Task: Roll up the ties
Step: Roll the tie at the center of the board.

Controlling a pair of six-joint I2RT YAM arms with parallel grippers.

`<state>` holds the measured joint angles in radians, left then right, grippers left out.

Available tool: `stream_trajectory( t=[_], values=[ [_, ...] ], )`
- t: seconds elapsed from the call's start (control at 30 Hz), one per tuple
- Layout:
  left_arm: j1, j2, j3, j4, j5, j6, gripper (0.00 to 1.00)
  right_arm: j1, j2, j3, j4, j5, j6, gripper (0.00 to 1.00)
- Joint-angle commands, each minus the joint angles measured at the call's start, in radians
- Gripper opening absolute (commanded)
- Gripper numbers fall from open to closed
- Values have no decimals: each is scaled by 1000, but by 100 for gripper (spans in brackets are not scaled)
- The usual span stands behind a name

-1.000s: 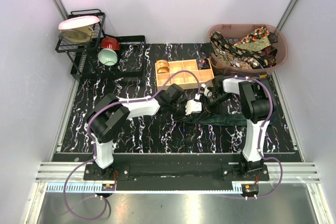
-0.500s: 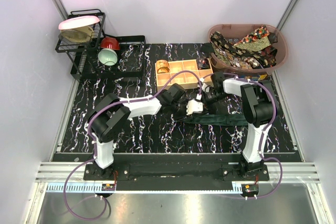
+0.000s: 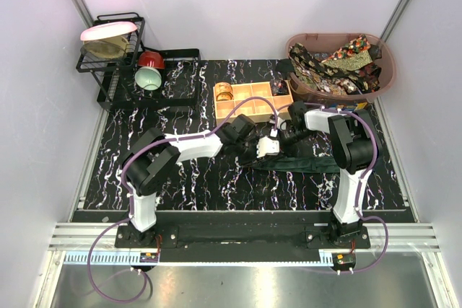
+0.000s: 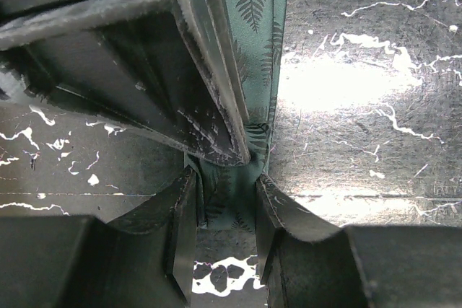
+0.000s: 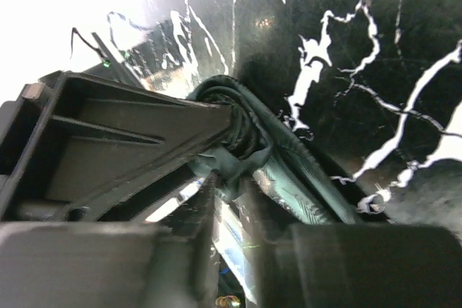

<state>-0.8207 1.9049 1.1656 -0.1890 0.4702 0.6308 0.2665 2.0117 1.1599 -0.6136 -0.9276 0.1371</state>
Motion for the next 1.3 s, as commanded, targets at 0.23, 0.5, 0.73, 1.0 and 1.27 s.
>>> stream_trajectory(
  t=[0.23,0.5,0.73,1.0,1.27],
  values=[
    [49,28,-15,-21,53,-74,43,5,18,-6,-9,153,-28,0],
    [106,-41,-204,435,266,-196,82,-3,51,-16,-23,254,-28,0],
    [109,19,-274,716,352,-281,88,-4,68,-9,-35,280,-33,0],
    [104,75,-221,686,371,-273,53,-4,79,4,-38,237,-37,0],
    [68,-1,-147,210,118,-36,33,-55,10,58,-95,101,-76,32]
  ],
)
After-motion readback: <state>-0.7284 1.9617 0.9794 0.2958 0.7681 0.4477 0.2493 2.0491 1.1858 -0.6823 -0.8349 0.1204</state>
